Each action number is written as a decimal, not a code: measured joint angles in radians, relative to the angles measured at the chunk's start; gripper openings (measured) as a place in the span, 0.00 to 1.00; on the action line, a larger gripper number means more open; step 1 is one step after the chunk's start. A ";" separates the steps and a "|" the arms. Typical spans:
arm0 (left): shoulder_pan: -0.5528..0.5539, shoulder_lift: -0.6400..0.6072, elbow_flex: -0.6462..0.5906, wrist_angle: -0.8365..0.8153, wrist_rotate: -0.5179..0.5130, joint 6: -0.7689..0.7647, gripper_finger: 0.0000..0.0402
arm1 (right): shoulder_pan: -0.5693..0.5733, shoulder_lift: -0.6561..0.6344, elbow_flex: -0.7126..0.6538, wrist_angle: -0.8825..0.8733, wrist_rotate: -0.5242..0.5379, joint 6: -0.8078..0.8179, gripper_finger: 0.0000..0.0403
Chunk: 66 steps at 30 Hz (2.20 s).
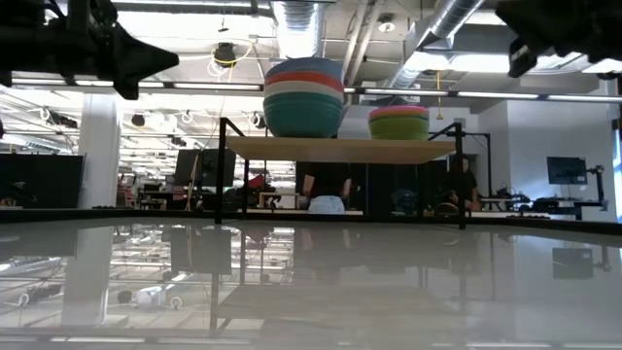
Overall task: Place and stack bowls onto a shelf
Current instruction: Return to Home Position
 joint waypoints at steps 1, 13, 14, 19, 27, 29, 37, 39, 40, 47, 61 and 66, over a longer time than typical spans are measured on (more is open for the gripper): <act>0.001 -0.024 0.000 -0.025 0.000 0.004 0.00 | -0.002 -0.037 -0.009 -0.021 0.001 0.000 0.05; 0.001 -0.180 -0.002 -0.153 0.030 0.013 0.00 | -0.068 -0.243 -0.188 0.090 0.004 0.055 0.06; 0.001 -0.174 -0.009 -0.144 0.040 0.006 0.00 | -0.075 -0.237 -0.188 0.083 0.003 0.062 0.06; 0.001 -0.174 -0.099 -0.019 0.080 -0.062 0.00 | -0.094 -0.236 -0.188 0.043 -0.039 0.068 0.06; 0.001 -0.188 -0.115 -0.073 0.180 -0.102 0.00 | -0.102 -0.251 -0.188 -0.097 -0.096 0.141 0.06; 0.000 -0.188 -0.113 -0.074 0.206 -0.113 0.00 | -0.102 -0.251 -0.188 -0.126 -0.096 0.153 0.06; -0.026 -0.180 -0.121 -0.105 0.190 -0.140 0.00 | -0.089 -0.251 -0.188 -0.112 -0.097 0.148 0.06; -0.055 -0.179 -0.121 -0.109 0.139 -0.141 0.00 | -0.083 -0.250 -0.188 -0.113 -0.097 0.142 0.06; -0.071 -0.178 -0.121 -0.108 0.101 -0.136 0.00 | -0.079 -0.251 -0.188 -0.112 -0.097 0.134 0.06; -0.148 -0.145 -0.122 -0.119 -0.018 -0.084 0.00 | -0.065 -0.251 -0.189 -0.099 -0.097 0.093 0.06; -0.182 -0.120 -0.124 -0.202 -0.028 -0.069 0.00 | -0.064 -0.251 -0.189 -0.201 -0.098 0.100 0.06; -0.182 -0.120 -0.124 -0.197 -0.034 -0.066 0.00 | -0.064 -0.251 -0.190 -0.205 -0.115 0.101 0.06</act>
